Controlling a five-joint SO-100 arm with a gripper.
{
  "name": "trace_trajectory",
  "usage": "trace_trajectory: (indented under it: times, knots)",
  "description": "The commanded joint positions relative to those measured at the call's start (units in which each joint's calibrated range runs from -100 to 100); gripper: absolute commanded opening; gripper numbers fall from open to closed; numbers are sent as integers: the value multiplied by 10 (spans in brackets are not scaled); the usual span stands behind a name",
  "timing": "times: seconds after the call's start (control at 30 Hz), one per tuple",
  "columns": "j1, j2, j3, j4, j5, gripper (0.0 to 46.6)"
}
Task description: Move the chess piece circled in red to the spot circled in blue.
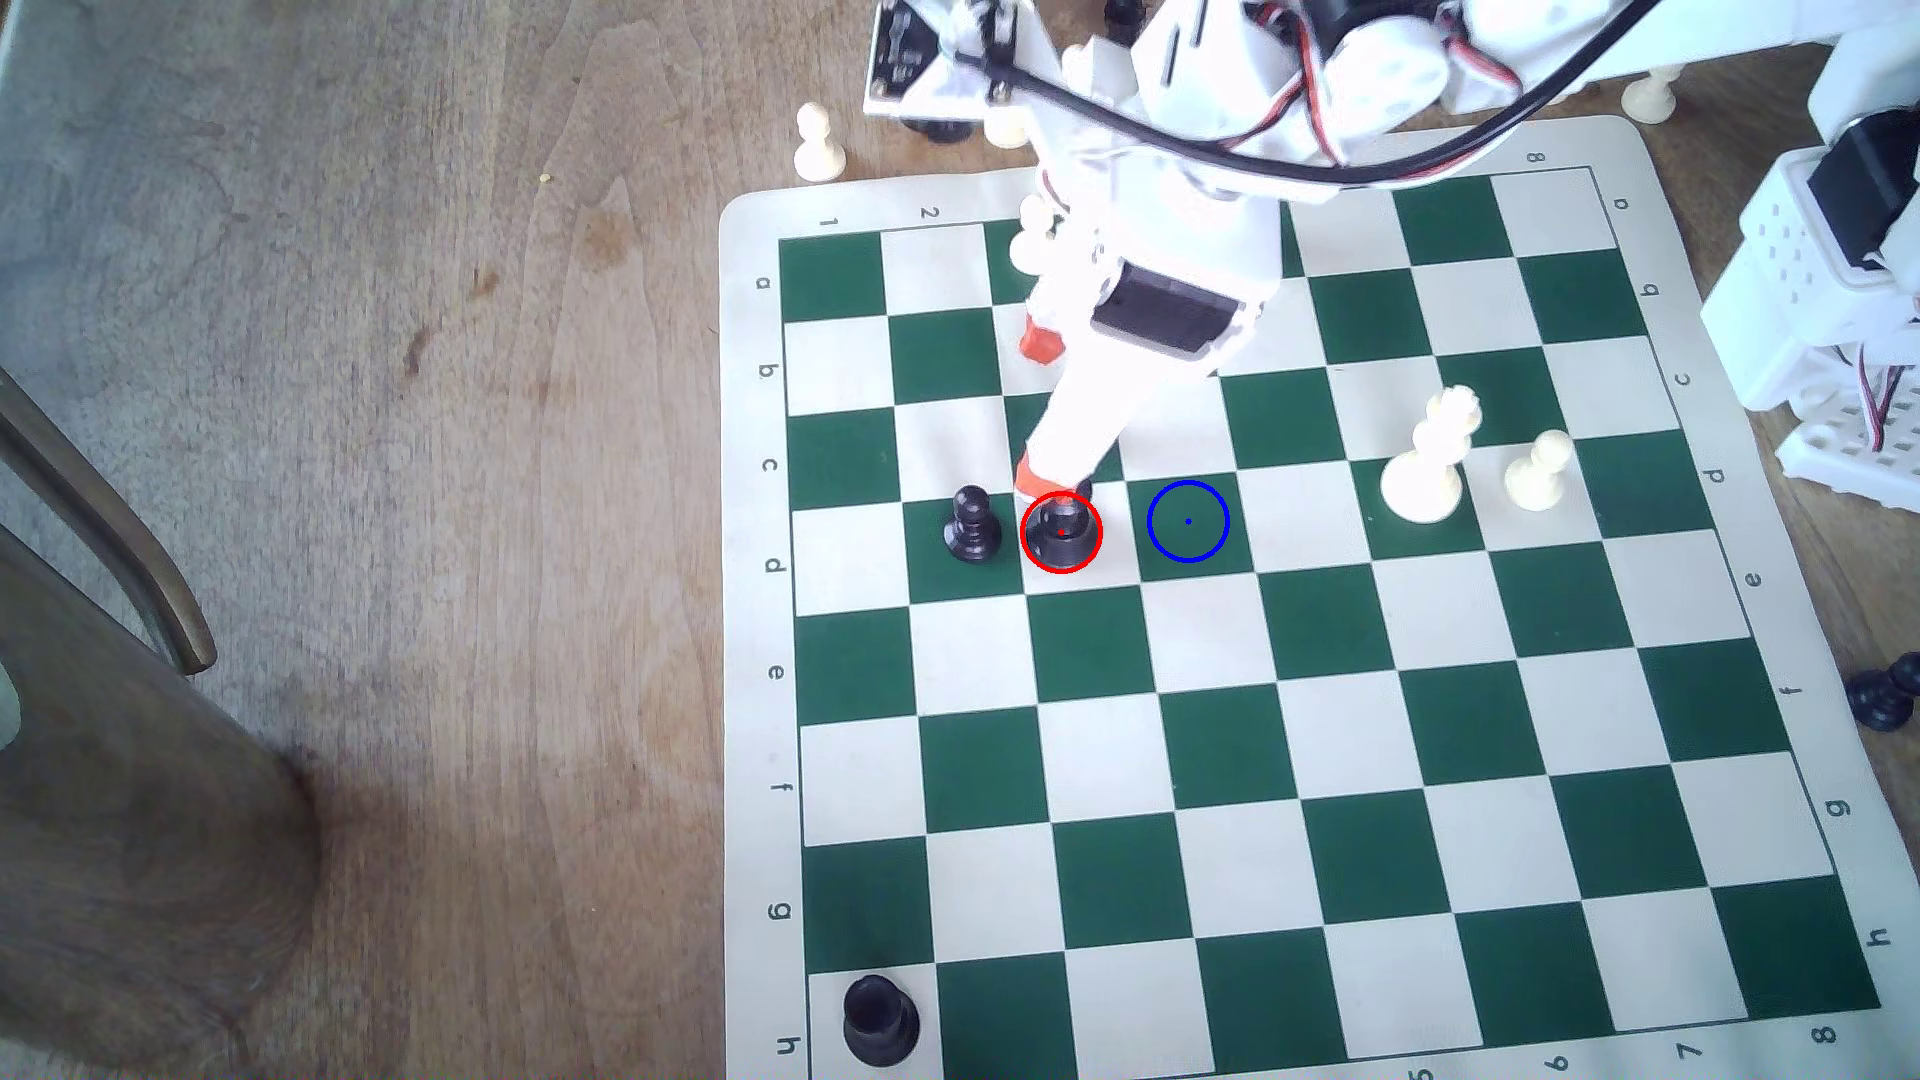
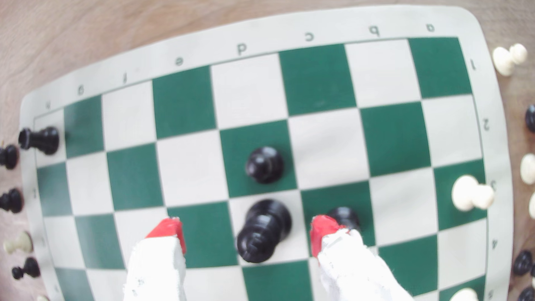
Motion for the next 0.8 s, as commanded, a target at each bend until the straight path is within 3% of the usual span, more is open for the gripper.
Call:
trace_trajectory:
  times: [0.0, 0.17, 0.77]
  knots:
    - [2, -2, -17, -16, -2, 233]
    - [-5, 11, 11, -25, -2, 206]
    - [-30, 47, 30, -48, -14, 178]
